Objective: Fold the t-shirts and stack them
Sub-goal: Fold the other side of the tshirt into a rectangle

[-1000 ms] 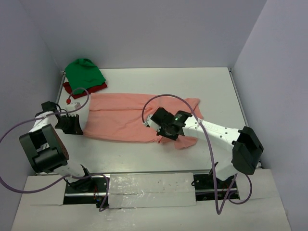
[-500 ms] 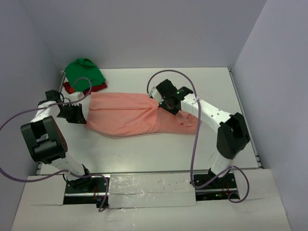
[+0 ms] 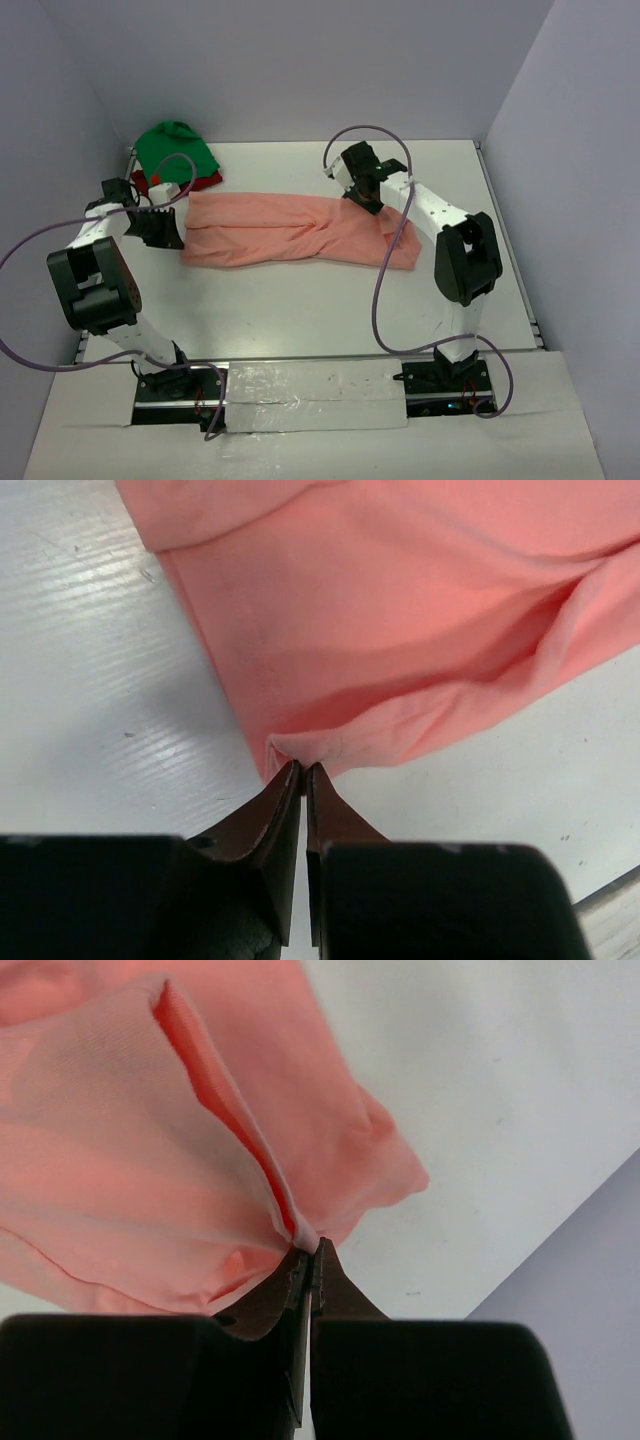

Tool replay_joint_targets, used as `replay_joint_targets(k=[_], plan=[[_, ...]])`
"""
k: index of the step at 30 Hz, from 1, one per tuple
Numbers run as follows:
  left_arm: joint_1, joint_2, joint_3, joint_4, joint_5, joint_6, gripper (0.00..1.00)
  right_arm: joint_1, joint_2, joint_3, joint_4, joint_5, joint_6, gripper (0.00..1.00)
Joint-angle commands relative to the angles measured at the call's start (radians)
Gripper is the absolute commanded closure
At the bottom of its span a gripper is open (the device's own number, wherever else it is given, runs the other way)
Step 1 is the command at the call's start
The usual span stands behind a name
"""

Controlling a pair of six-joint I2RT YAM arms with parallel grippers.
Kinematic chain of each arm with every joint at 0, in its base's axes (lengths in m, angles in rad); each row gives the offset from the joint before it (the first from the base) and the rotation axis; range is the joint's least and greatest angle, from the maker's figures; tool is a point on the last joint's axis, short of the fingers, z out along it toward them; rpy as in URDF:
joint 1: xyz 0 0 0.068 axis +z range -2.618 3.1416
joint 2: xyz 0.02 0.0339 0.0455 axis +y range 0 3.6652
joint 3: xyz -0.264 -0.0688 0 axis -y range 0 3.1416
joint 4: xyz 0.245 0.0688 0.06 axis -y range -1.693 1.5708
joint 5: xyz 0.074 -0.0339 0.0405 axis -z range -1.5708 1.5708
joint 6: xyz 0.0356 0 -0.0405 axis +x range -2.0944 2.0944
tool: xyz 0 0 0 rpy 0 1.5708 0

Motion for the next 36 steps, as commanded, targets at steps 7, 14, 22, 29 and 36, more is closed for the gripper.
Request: replay_joint_targets(k=[7,14,22,29,36], plan=[[-0.03,-0.054,0.074,0.104,-0.004,-0.081,0.87,-0.084,-0.017,0.047,0.064,0.028,-0.027,1.0],[-0.092,0.01,0.148,0.115,-0.036,-0.101,0.83,-0.087,-0.005,0.06,0.046,-0.012,-0.016,1.0],[-0.128,0.074,0.183,0.18,-0.062,-0.13,0.81,-0.087,0.009,0.04,0.067,-0.031,-0.012,1.0],[-0.134,0.142,0.214,0.218,-0.077,-0.15,0.83,-0.088,0.058,0.073,0.101,-0.018,-0.013,1.0],[-0.137,0.18,0.217,0.227,-0.073,-0.148,0.82,-0.093,0.156,0.143,0.11,0.002,-0.002,0.86]])
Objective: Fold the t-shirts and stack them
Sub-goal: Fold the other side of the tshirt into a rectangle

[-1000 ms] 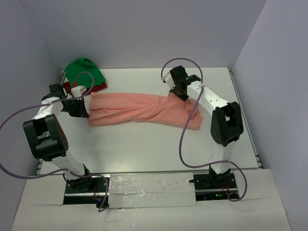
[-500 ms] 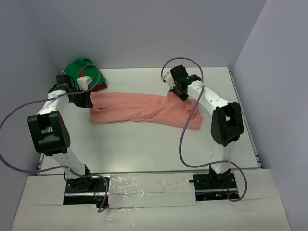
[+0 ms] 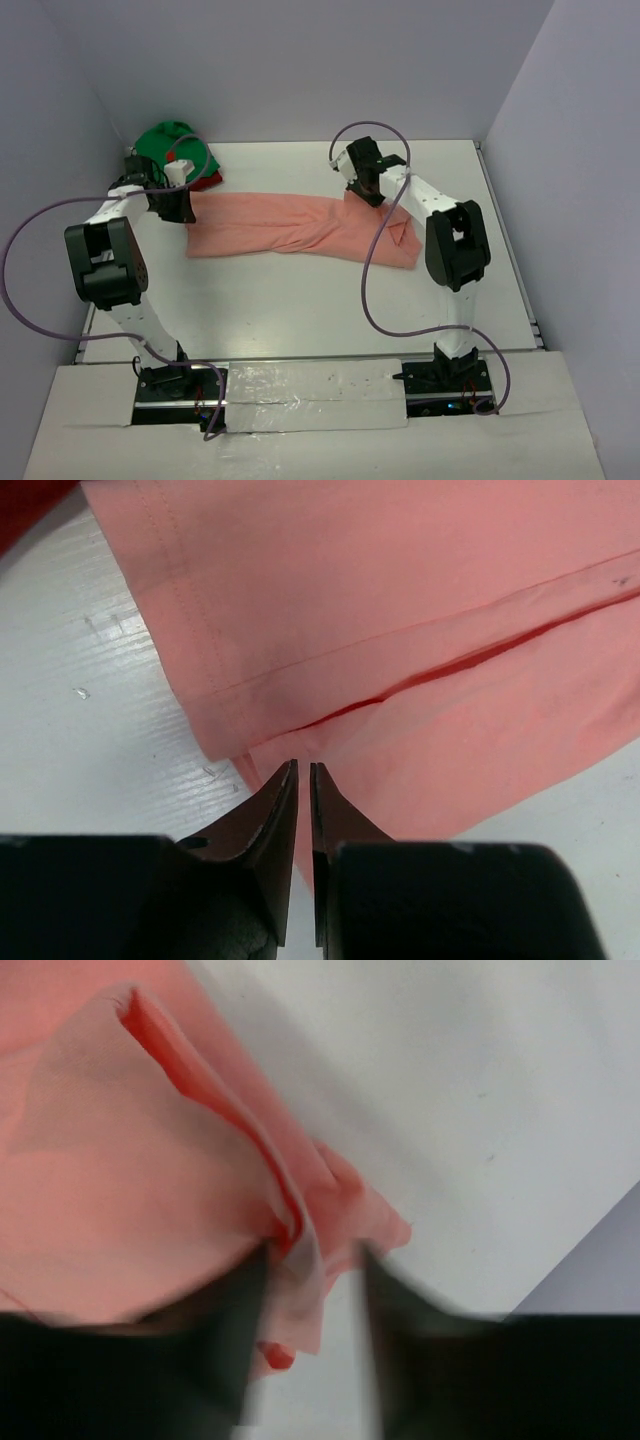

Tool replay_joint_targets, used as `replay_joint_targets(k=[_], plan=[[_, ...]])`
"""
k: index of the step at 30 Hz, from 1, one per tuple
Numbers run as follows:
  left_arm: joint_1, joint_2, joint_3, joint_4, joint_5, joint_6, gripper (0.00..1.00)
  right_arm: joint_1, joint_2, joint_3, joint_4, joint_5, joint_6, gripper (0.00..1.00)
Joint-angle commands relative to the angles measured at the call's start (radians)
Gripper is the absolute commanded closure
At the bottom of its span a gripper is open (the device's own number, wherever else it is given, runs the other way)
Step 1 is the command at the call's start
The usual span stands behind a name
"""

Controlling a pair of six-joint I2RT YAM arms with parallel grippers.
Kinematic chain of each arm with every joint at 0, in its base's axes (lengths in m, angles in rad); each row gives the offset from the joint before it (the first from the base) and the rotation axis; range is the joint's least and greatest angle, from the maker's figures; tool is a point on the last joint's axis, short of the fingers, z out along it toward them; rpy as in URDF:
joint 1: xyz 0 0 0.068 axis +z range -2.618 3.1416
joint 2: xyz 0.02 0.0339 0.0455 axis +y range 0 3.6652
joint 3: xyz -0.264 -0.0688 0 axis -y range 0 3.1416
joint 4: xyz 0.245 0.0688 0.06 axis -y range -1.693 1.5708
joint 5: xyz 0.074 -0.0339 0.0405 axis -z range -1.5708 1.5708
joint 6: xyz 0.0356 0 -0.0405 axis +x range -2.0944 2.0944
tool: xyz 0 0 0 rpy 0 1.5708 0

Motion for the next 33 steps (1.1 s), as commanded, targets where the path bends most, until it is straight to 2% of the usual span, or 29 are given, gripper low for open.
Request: replay_joint_targets(k=[1,2,4,8,13,17,25,33], plan=[[-0.007,0.006,0.03,0.046,0.009,-0.012,0.81,-0.01,0.029,0.065,0.041,0.022,0.015,0.43],[-0.008,-0.006,0.022,0.044,0.012,-0.01,0.79,-0.013,0.032,0.06,0.048,0.024,0.021,0.24],[-0.007,-0.031,-0.007,0.044,0.029,-0.012,0.76,-0.014,0.023,0.03,0.105,0.056,0.031,0.06],[-0.01,-0.135,-0.065,-0.017,0.07,0.002,0.66,-0.014,-0.038,-0.016,0.171,0.081,0.061,0.04],[-0.011,-0.271,-0.177,-0.097,0.059,0.029,0.63,-0.008,-0.13,-0.032,0.127,0.042,0.099,0.04],[-0.01,-0.313,-0.254,-0.112,-0.019,0.02,0.63,-0.002,-0.194,-0.036,0.078,0.006,0.132,0.04],[-0.008,-0.27,-0.292,-0.1,-0.195,-0.035,0.65,0.003,-0.288,-0.047,0.019,-0.057,0.175,0.04],[-0.007,-0.226,-0.28,-0.011,-0.221,-0.064,0.68,0.004,-0.348,-0.133,0.03,-0.094,0.178,0.04]])
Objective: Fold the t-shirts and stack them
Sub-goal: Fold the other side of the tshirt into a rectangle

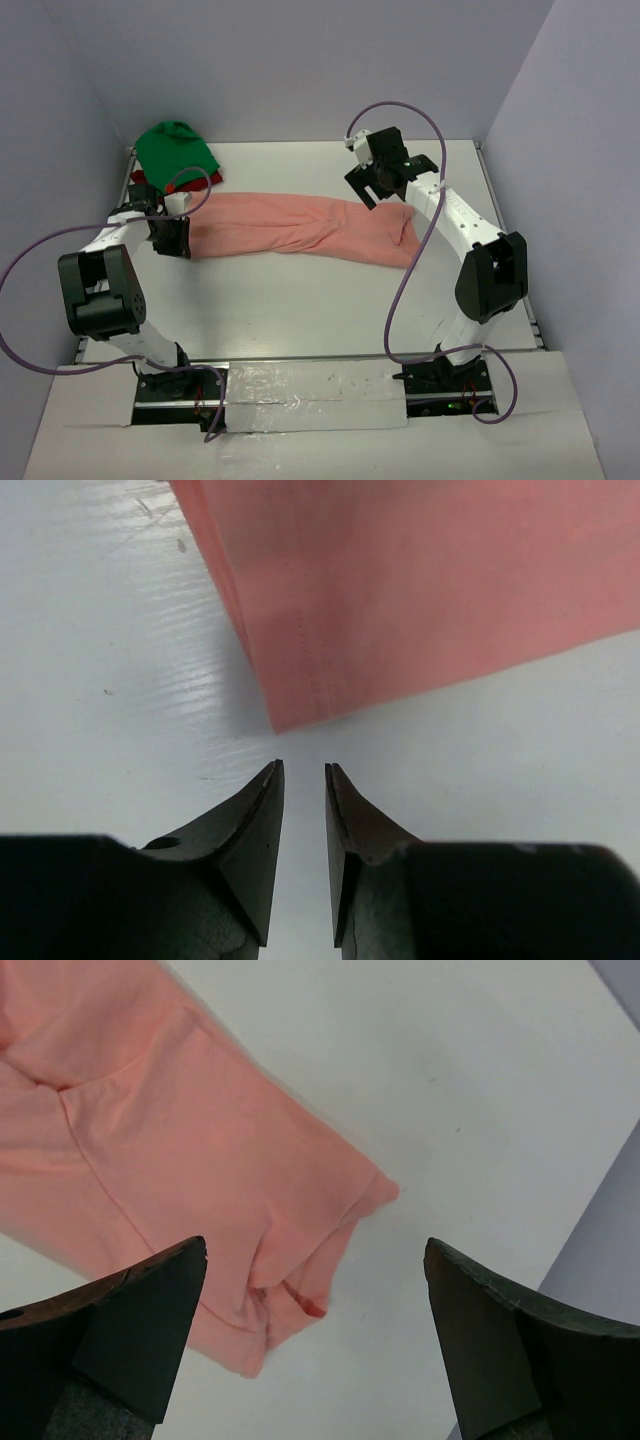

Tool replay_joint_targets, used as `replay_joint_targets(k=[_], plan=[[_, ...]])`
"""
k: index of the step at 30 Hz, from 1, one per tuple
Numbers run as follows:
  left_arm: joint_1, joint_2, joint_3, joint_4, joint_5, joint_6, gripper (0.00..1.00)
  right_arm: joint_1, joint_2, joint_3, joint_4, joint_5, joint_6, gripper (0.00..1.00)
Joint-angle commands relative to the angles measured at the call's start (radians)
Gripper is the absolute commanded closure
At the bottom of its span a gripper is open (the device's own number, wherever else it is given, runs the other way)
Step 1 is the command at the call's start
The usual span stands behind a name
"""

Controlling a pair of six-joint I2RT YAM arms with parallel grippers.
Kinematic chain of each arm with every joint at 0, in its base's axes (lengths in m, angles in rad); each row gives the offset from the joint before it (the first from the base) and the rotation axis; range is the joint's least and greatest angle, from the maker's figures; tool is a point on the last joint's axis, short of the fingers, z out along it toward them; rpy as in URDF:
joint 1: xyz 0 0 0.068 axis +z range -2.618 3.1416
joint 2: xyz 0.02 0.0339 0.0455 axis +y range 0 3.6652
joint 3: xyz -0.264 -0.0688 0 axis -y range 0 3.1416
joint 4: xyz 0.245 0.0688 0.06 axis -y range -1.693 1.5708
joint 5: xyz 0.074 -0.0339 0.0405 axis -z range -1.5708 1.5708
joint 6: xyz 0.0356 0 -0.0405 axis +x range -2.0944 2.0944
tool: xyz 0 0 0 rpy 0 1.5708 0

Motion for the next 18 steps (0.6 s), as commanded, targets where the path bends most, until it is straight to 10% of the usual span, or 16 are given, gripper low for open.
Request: replay_joint_targets(k=[1,18], plan=[[-0.001,0.019,0.025,0.076,-0.035,-0.028,0.69,0.004,-0.056,-0.044,-0.005,-0.03,0.012,0.04],[-0.003,0.079,0.026,0.17,0.022,-0.071,0.74,0.007,-0.053,-0.027,-0.029,-0.066,0.012,0.04]])
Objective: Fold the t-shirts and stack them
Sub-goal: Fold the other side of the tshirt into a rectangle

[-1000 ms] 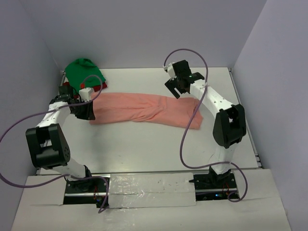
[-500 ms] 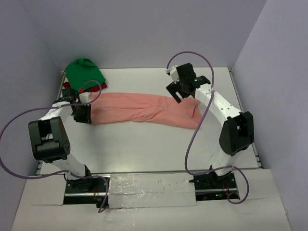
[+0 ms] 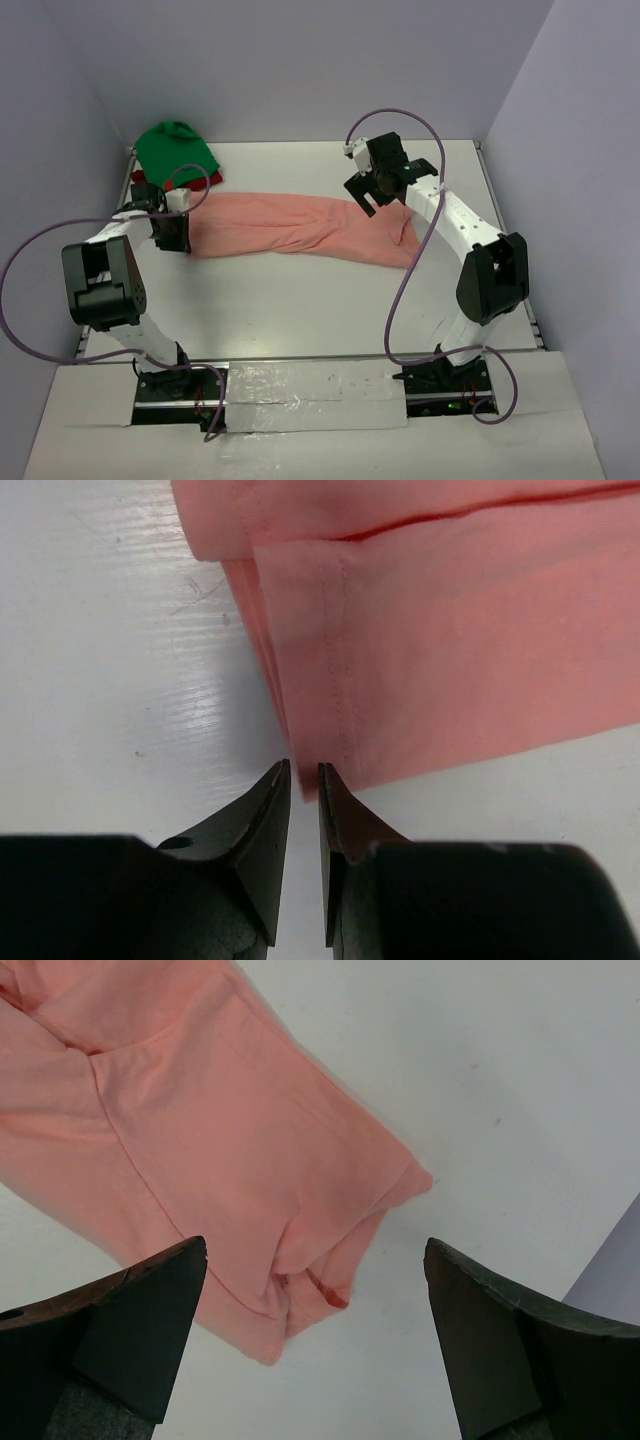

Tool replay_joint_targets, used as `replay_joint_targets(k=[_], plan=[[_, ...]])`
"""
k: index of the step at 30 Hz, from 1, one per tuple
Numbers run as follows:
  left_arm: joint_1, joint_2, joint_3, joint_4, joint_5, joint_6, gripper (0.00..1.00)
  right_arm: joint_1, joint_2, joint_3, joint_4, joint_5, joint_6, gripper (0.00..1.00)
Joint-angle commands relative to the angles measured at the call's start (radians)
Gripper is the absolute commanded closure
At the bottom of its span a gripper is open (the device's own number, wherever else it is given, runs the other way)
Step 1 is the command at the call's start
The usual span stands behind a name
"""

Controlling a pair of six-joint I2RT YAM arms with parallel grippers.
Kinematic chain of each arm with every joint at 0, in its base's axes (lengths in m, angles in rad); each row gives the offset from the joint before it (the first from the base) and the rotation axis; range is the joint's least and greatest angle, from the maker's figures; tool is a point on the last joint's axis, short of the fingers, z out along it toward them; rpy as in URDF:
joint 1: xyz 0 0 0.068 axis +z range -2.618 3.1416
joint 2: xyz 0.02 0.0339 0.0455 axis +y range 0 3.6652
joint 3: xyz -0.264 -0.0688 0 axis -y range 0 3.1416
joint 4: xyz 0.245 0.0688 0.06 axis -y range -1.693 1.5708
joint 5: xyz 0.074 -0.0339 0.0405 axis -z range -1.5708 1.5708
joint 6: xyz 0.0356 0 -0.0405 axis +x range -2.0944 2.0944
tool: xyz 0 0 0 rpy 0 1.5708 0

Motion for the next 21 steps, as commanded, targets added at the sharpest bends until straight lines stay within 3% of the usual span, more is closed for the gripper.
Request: replay_joint_targets(k=[1,12,21], plan=[[-0.003,0.021,0.031,0.014,0.05,-0.012,0.74,0.007,-0.031,0.043,-0.016,-0.004,0.008,0.04],[-0.003,0.036,0.045,-0.034,0.124,0.002,0.76,0.009,-0.013,0.054,-0.016,-0.01,0.015,0.05],[-0.001,0.059,0.008,0.001,0.13,-0.005,0.89,0.007,-0.034,0.051,-0.02,0.005,0.007,0.05]])
